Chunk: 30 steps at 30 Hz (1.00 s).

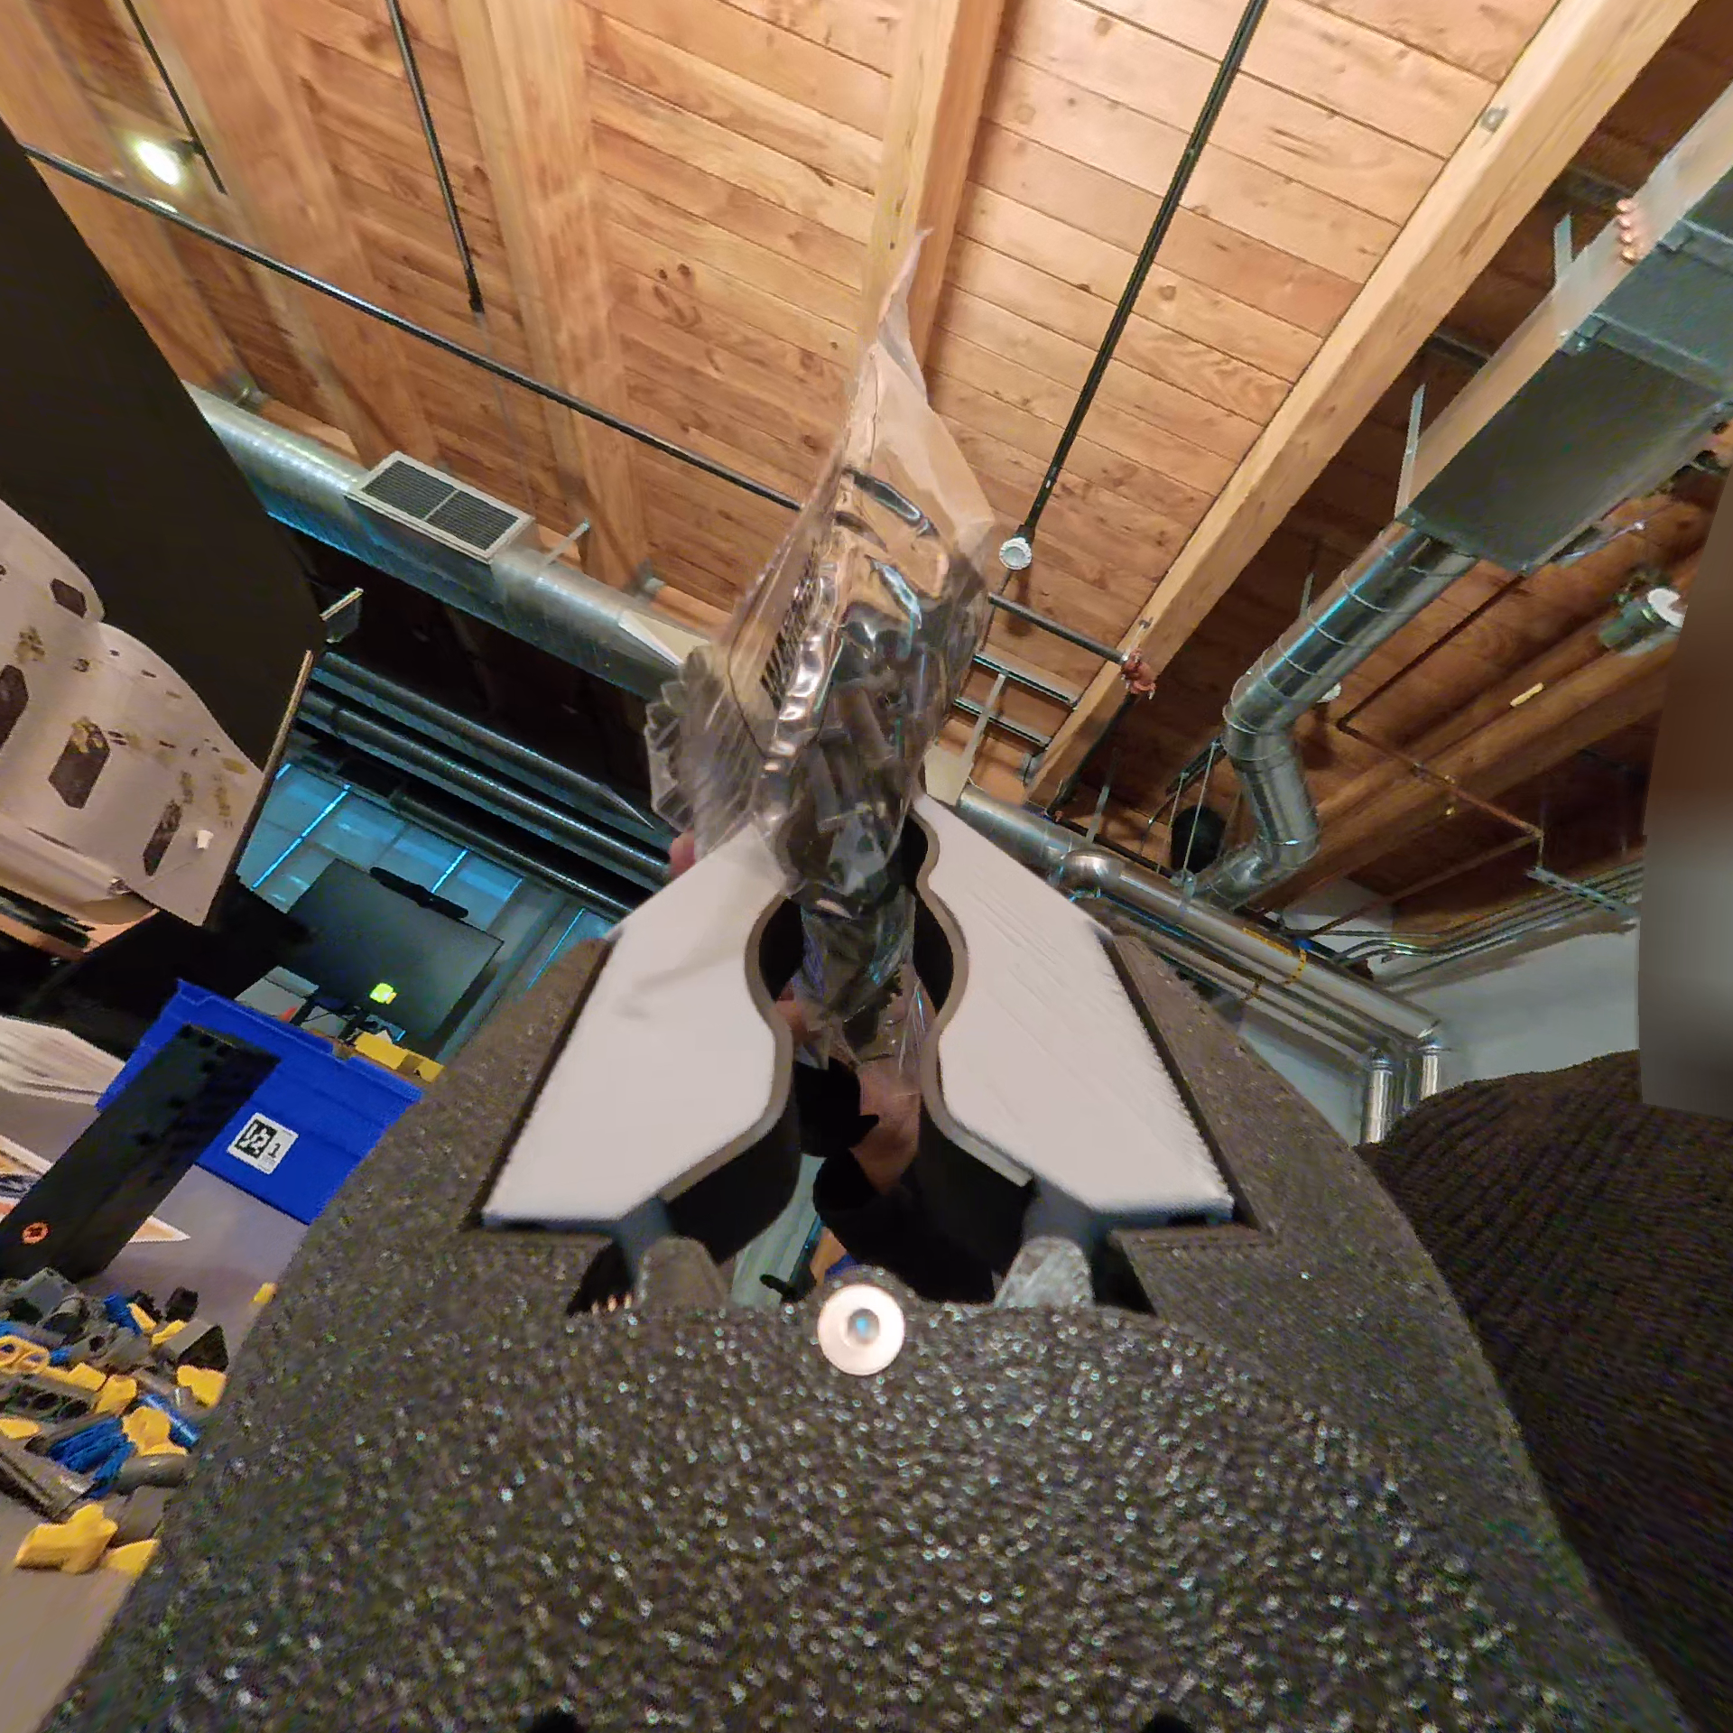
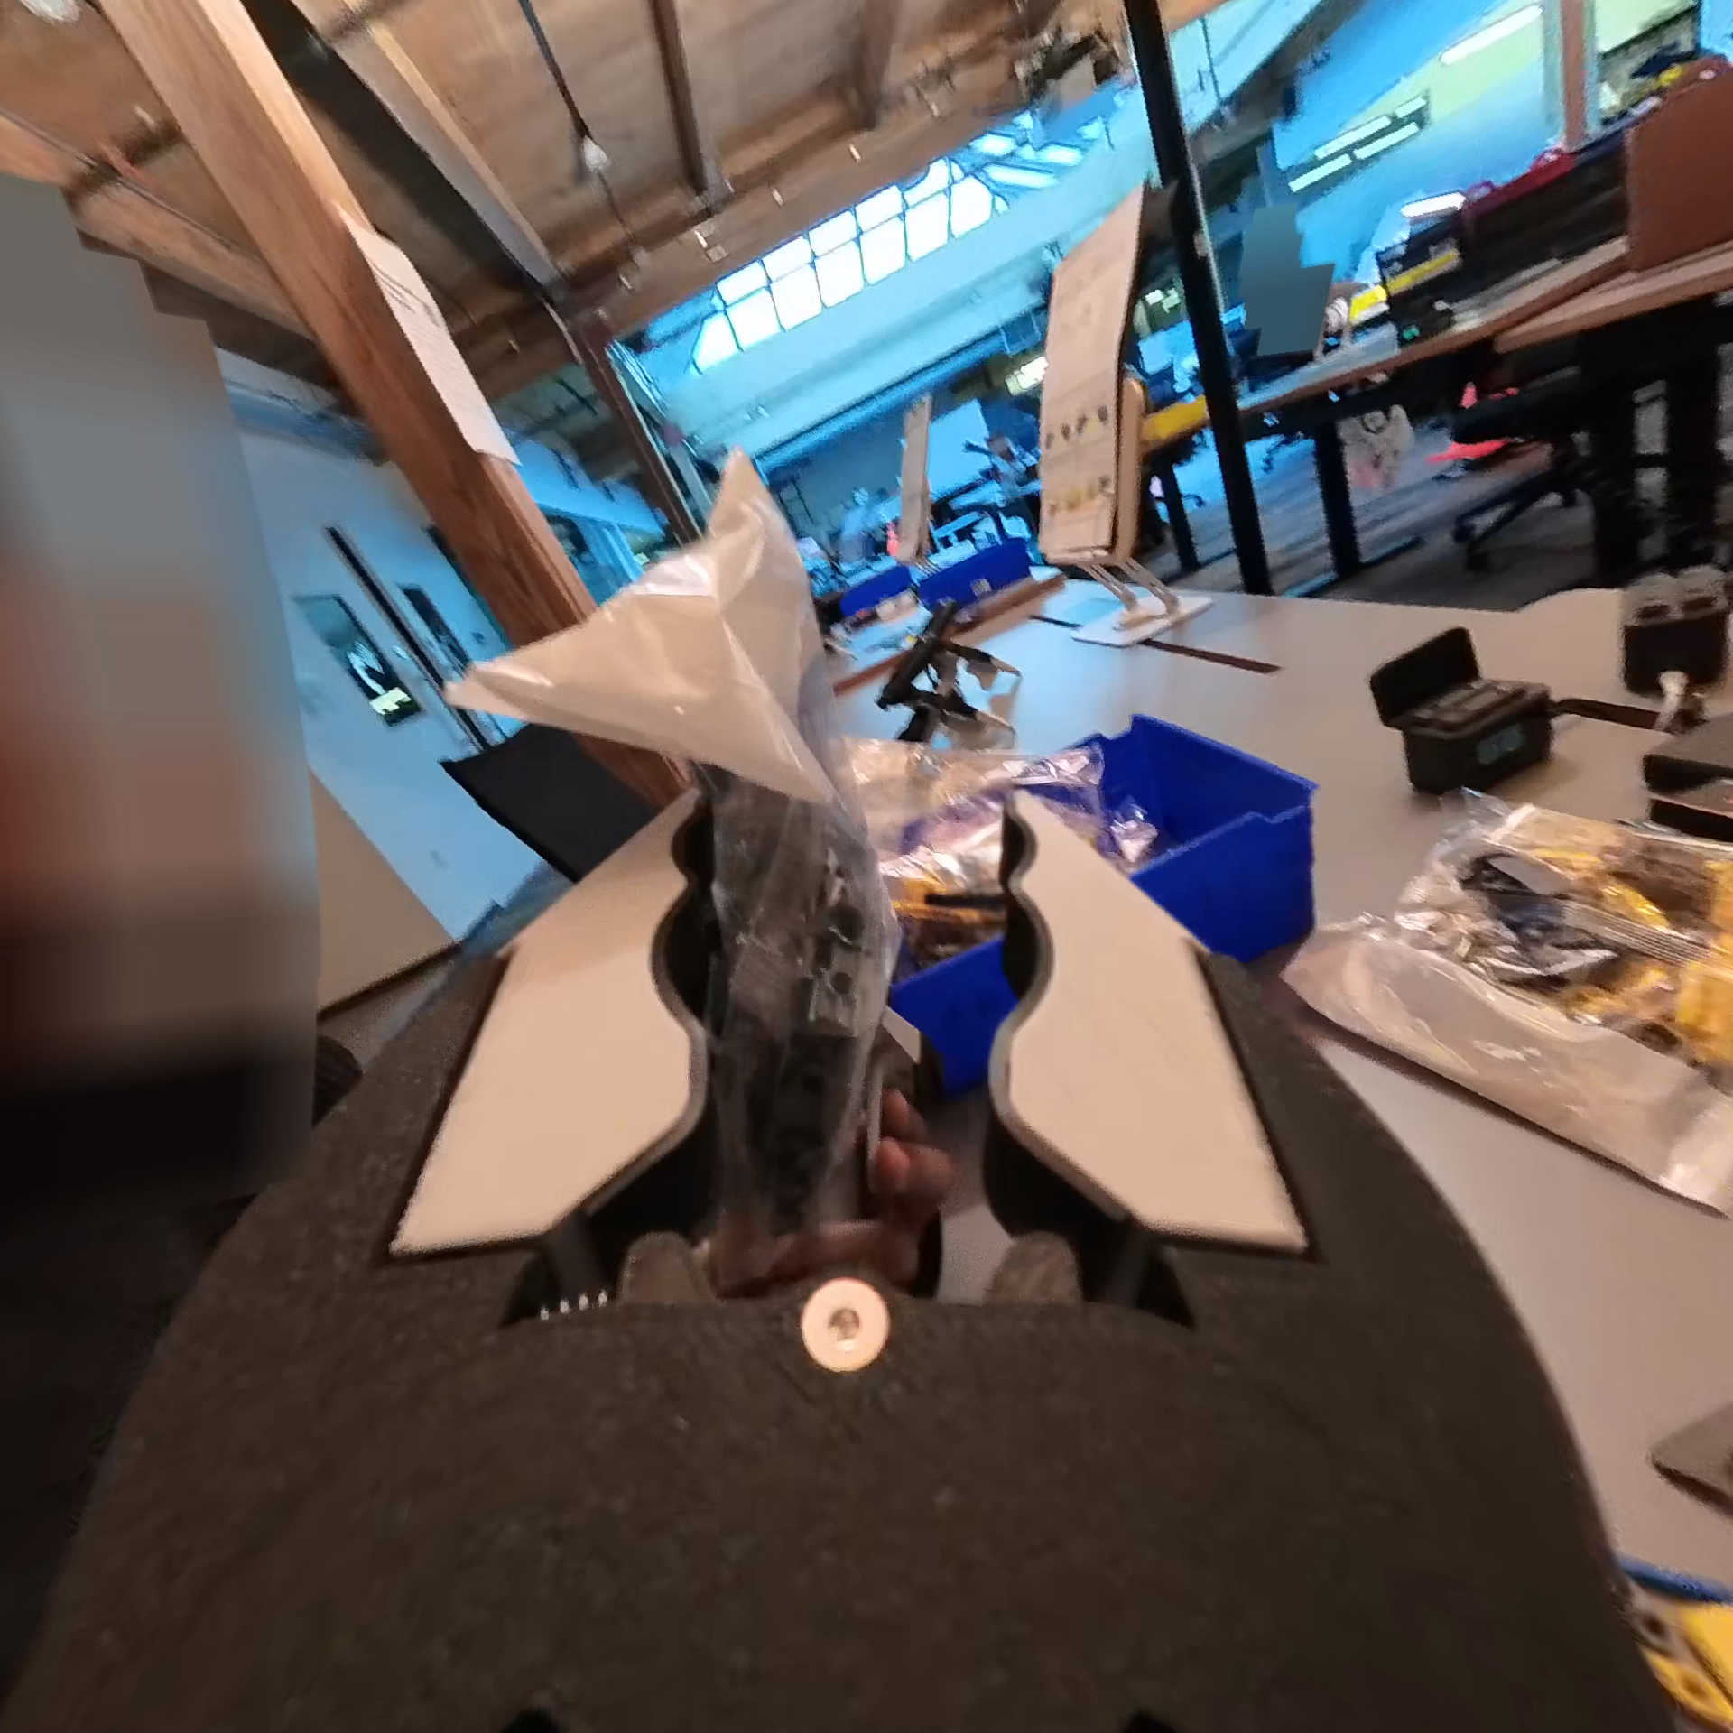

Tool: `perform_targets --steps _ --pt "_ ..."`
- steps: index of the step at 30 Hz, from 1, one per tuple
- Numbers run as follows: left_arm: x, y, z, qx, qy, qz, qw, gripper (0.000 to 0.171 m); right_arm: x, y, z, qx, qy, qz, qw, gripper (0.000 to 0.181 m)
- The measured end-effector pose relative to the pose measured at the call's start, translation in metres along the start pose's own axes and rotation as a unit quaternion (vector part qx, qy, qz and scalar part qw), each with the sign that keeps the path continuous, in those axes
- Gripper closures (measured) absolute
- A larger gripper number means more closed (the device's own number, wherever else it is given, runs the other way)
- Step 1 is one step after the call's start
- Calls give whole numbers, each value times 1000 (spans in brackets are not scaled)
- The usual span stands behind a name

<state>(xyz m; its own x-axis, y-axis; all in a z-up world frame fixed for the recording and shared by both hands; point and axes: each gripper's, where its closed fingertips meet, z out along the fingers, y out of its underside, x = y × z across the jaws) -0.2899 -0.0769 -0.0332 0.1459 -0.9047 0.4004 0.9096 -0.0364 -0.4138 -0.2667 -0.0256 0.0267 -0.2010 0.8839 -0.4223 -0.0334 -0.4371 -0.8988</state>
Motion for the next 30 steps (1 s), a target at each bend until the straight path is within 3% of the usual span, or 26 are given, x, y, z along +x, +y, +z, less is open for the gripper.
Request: perform_targets --steps 6,8,9,12,19,24,26,30 --pt "-3 8 2 -25 -3 -10 1000 158 -5 38 16 -109 30 -88 990 113" --pt "-3 13 3 -31 2 -15 999 158 -6 43 19 -133 42 -118 983 128" --pt "-3 11 2 -24 5 -20 999 158 -11 42 20 -137 33 -120 983 144" --pt "1 8 1 -19 17 -29 999 155 -15 41 22 -144 33 -114 982 153" --pt "17 -2 1 3 47 -9 999 120 -21 39 22 -127 18 -52 990 161" --pt "15 -9 -1 15 38 -10 999 122 -23 42 21 -136 13 -46 990 162" --pt "11 -10 -3 10 35 -19 999 142 -26 45 22 -140 8 -47 989 161" --pt "10 -11 -5 1 34 -16 999 153 -26 43 22 -126 5 -41 991 149"
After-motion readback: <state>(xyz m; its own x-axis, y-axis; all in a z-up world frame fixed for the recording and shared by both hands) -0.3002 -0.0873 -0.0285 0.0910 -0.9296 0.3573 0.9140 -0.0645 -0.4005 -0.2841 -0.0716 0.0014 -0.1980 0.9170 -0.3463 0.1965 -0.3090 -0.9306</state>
